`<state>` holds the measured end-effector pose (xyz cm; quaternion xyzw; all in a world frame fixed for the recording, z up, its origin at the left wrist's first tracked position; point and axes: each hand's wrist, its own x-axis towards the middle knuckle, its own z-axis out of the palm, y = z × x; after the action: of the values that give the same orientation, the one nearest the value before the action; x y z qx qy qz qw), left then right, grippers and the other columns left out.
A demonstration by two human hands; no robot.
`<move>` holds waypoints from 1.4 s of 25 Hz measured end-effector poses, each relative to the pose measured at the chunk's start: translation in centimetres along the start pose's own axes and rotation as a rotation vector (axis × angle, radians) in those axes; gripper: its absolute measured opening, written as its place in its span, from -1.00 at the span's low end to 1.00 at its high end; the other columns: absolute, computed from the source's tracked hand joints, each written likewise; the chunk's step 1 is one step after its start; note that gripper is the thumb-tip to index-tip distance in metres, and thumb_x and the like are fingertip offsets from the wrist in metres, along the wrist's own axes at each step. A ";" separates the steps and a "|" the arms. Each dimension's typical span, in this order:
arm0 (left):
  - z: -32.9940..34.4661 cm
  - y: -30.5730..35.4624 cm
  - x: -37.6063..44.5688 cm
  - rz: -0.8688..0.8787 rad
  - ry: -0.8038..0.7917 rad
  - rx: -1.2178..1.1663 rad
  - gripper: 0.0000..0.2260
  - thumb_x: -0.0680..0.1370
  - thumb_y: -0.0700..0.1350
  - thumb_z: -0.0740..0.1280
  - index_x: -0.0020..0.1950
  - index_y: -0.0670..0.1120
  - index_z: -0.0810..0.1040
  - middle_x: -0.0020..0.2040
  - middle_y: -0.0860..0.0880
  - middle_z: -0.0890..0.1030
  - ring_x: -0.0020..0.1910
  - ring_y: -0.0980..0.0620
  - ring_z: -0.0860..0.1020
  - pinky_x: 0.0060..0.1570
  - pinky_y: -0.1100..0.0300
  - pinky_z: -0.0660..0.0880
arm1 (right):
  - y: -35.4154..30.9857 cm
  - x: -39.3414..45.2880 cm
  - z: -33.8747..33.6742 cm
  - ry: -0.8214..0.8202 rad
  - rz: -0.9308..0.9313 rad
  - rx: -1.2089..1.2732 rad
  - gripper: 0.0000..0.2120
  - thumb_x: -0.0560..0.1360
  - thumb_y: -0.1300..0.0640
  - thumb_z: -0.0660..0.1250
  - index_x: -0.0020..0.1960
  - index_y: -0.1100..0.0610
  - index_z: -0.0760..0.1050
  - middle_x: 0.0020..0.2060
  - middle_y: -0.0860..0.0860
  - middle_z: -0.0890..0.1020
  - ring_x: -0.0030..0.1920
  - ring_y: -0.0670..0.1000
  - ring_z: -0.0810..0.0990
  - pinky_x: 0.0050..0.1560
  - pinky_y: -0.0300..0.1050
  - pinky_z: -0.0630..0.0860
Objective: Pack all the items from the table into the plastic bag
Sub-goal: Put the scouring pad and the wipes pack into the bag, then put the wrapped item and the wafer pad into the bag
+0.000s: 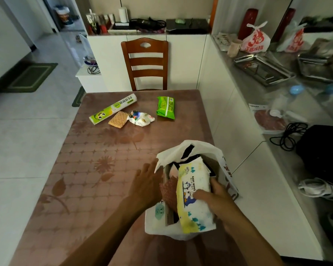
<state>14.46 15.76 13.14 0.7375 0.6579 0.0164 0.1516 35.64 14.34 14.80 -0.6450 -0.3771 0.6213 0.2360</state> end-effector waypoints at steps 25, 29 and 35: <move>-5.7 -4.7 4.3 -0.074 0.567 -0.875 -0.76 0.47 -0.25 0.32 -0.05 0.08 0.63 0.12 0.16 0.60 -0.41 -0.14 0.49 -0.42 -0.01 0.56 | -15.3 1.3 3.5 0.347 -0.917 -0.364 -0.91 0.51 0.16 0.32 -0.13 0.05 0.59 -0.34 -0.13 0.62 -0.33 -0.13 0.58 -0.40 -0.29 0.52; -7.2 -9.4 7.7 -0.304 0.501 -0.791 -0.62 0.48 -0.23 0.33 0.22 0.14 0.51 0.20 0.07 0.56 -0.16 0.13 0.57 -0.21 0.03 0.62 | -20.9 6.6 8.6 0.277 -0.946 -0.546 -0.92 0.51 0.09 0.32 -0.01 0.04 0.55 -0.22 -0.15 0.53 -0.25 -0.13 0.53 -0.33 -0.29 0.46; -6.6 -20.9 16.3 -0.357 0.235 -0.548 -0.42 0.47 -0.14 0.38 0.47 0.02 0.30 0.43 -0.06 0.37 0.40 -0.07 0.33 0.31 0.07 0.32 | -23.3 20.0 16.8 0.106 -0.676 -0.995 -0.59 0.41 -0.07 0.37 0.21 0.02 0.43 0.14 -0.01 0.52 0.10 0.04 0.52 0.04 0.00 0.52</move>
<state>-4.98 34.84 11.50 0.5359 0.7607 0.2505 0.2675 13.51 41.25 18.40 -0.5522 -0.7944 0.2281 0.1089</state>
